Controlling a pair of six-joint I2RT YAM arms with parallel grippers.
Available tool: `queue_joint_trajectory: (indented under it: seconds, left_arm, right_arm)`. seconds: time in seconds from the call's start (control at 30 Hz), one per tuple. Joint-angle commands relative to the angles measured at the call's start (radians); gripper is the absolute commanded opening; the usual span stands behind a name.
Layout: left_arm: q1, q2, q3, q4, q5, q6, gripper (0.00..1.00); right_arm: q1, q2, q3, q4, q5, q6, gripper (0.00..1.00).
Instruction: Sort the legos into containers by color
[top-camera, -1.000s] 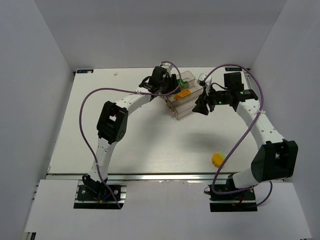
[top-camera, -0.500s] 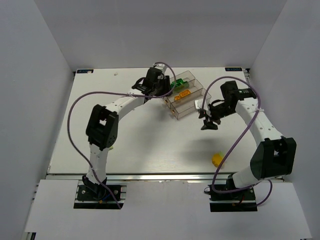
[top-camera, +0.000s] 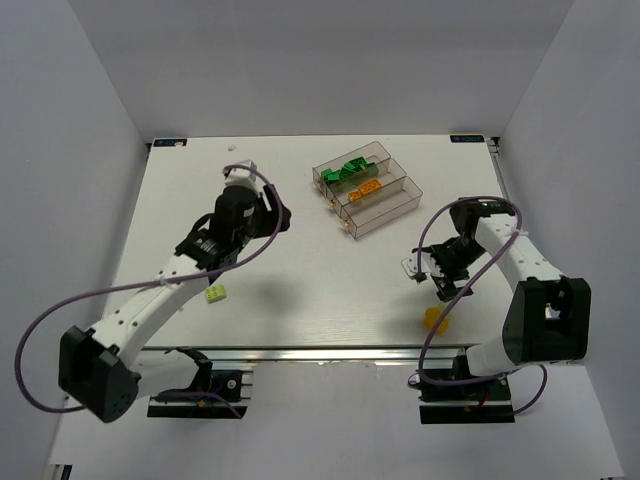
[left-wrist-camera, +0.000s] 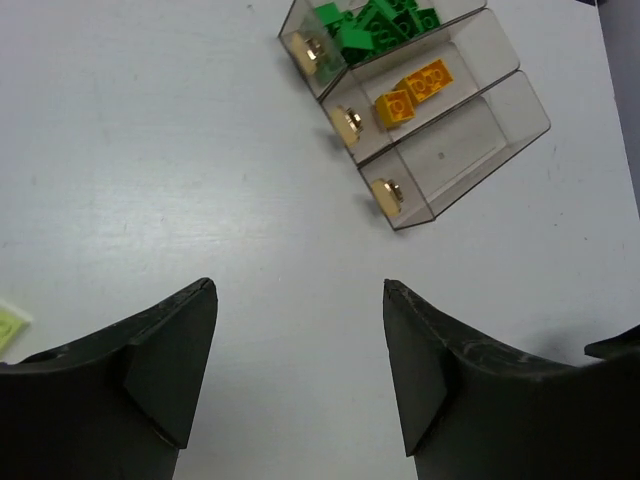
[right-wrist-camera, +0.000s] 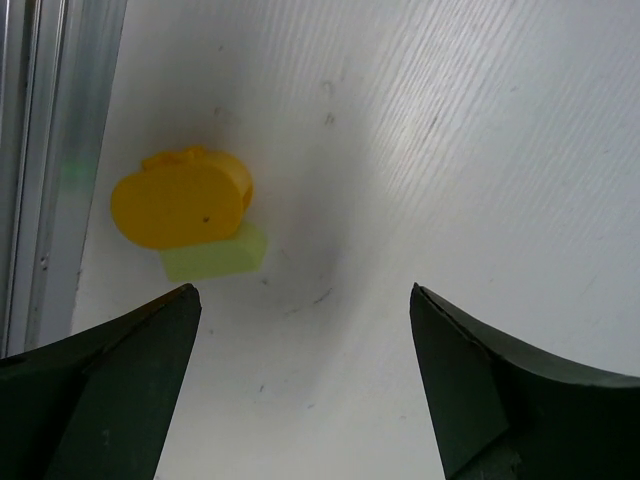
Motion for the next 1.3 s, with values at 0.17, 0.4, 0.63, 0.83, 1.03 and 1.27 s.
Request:
queue_joint_trajectory:
  seconds: [0.17, 0.4, 0.63, 0.83, 1.03, 1.27]
  left_arm:
    - [-0.005, -0.267, -0.225, -0.046, -0.070, -0.148, 0.78]
    - [-0.005, -0.304, -0.242, -0.077, -0.073, -0.168, 0.79]
    - [-0.005, -0.302, -0.247, -0.077, -0.068, -0.176, 0.80]
    - [-0.005, -0.322, -0.259, -0.089, -0.070, -0.191, 0.81]
    - [-0.005, -0.339, -0.259, -0.107, -0.086, -0.223, 0.85]
    - [-0.005, -0.342, -0.271, -0.075, -0.062, -0.255, 0.98]
  right_arm:
    - [-0.040, -0.042, -0.099, -0.039, 0.104, -0.279, 0.90]
    - [-0.041, -0.106, -0.222, 0.019, 0.103, -0.270, 0.90]
    - [-0.041, -0.128, -0.305, 0.143, 0.077, -0.207, 0.89]
    - [-0.041, -0.126, -0.347, 0.234, 0.093, -0.198, 0.89]
    - [-0.041, -0.128, -0.385, 0.306, 0.097, -0.205, 0.86]
    - [-0.041, -0.135, -0.400, 0.317, 0.106, -0.224, 0.72]
